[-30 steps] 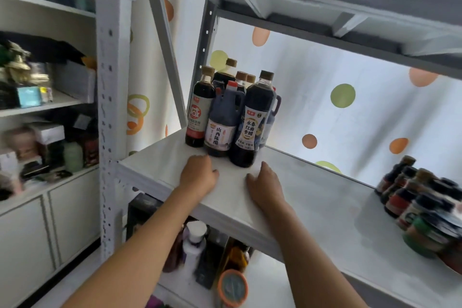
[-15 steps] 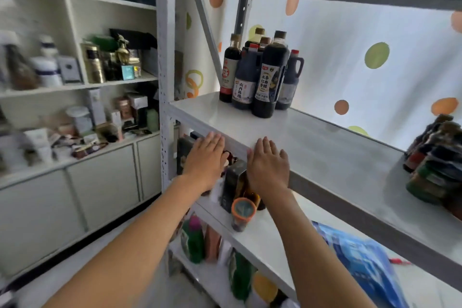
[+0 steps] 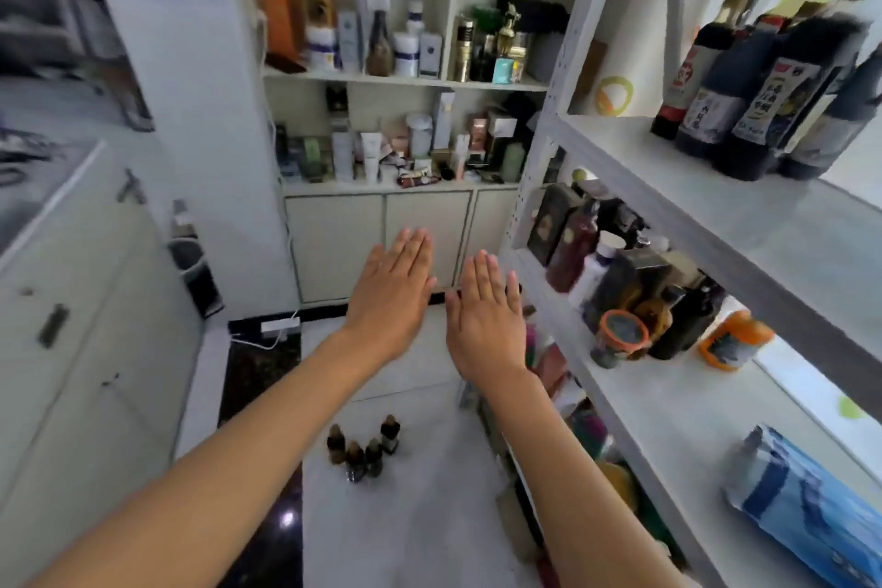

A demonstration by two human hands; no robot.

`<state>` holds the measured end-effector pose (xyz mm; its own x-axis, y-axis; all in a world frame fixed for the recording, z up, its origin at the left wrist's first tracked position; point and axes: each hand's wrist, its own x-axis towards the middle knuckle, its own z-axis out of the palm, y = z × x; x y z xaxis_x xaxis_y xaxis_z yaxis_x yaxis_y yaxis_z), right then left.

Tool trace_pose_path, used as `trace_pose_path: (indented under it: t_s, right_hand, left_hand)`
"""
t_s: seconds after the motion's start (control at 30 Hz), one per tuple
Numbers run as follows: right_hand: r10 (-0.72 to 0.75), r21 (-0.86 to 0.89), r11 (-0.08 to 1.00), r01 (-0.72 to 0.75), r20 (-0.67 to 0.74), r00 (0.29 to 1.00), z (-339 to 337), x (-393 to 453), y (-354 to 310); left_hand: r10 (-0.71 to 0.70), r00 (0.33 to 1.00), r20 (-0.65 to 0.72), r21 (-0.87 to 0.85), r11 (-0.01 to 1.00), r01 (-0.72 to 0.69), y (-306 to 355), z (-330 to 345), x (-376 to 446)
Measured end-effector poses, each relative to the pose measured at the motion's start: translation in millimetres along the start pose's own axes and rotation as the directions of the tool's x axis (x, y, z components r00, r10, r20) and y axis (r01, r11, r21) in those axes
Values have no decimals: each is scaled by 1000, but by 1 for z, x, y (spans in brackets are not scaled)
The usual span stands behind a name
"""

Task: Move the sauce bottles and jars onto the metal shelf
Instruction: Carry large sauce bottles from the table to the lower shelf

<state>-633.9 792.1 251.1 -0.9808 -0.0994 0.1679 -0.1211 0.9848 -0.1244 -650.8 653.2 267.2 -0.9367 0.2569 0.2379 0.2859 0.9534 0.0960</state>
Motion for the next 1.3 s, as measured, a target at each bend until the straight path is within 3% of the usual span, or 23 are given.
trace_pose_path:
  t_s: [0.2, 0.4, 0.63, 0.93, 1.07, 1.17, 1.3]
  right_hand:
    - [-278, 127, 954, 273, 22, 960, 26, -27, -133]
    - [-549, 233, 813, 534, -1, 836, 52, -83, -298]
    - [-793, 321, 574, 753, -12, 609, 73, -175, -487]
    - [-936, 431, 335, 838, 52, 347, 111, -288, -675]
    - [-955, 484, 292, 825, 97, 281, 129, -324, -732]
    - [-956, 526, 293, 799, 140, 258, 146, -339, -765]
    - [-951, 579, 310, 754, 195, 242, 169, -340, -804]
  left_hand:
    - [-248, 968, -30, 34, 968, 249, -109, -18, -111]
    - [-520, 850, -90, -7, 853, 521, -211, -40, -254]
    - [-759, 626, -180, -54, 643, 764, -314, -78, -435]
    - [-926, 308, -220, -122, 339, 933, -408, -99, -625]
    - [-967, 172, -189, -185, 207, 961, -437, -95, -688]
    - [-989, 39, -143, -339, 86, 937, -465, -88, -723]
    - [-990, -81, -117, -533, -6, 846, -506, -79, -752]
